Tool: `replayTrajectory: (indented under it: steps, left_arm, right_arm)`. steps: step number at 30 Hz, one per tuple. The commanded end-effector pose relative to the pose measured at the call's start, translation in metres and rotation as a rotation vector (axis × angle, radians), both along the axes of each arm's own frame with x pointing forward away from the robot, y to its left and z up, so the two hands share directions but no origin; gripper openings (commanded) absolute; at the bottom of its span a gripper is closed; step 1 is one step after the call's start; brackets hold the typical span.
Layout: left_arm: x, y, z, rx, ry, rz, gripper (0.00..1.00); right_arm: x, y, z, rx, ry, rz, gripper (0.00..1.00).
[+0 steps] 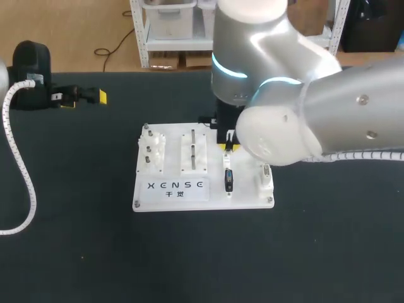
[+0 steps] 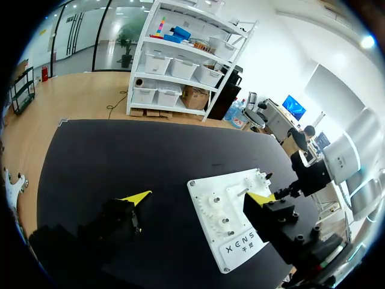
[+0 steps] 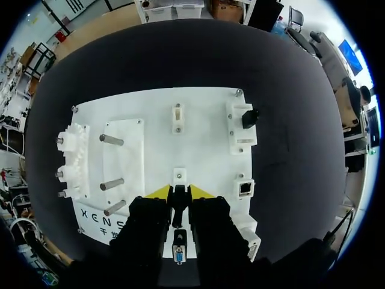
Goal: Insert the USB connector, Ethernet cable, and multi-pin plug into their matching sockets one by one.
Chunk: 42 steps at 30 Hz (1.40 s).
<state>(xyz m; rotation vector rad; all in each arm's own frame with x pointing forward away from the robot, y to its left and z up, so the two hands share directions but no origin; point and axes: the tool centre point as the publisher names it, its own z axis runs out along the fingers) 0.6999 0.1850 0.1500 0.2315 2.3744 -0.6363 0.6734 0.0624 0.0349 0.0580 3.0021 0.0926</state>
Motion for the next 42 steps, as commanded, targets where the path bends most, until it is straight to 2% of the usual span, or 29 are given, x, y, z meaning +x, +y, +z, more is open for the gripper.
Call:
replayTrajectory:
  steps: [1, 14, 28, 42]
  left_arm:
    - [0.000, 0.000, 0.000, 0.000, 0.000, 0.000, 1.00]
    - [0.000, 0.000, 0.000, 0.000, 0.000, 0.000, 1.00]
    - [0.000, 0.000, 0.000, 0.000, 0.000, 0.000, 1.00]
    - [0.000, 0.000, 0.000, 0.000, 0.000, 0.000, 1.00]
  right_arm:
    - [-0.006, -0.018, 0.012, 0.011, -0.024, -0.007, 0.00]
    - [-0.005, -0.058, 0.007, -0.035, -0.009, -0.057, 0.00]
    - [-0.003, -0.072, -0.009, -0.063, 0.026, -0.074, 0.00]
    - [-0.004, -0.070, -0.009, -0.052, 0.036, -0.066, 0.00]
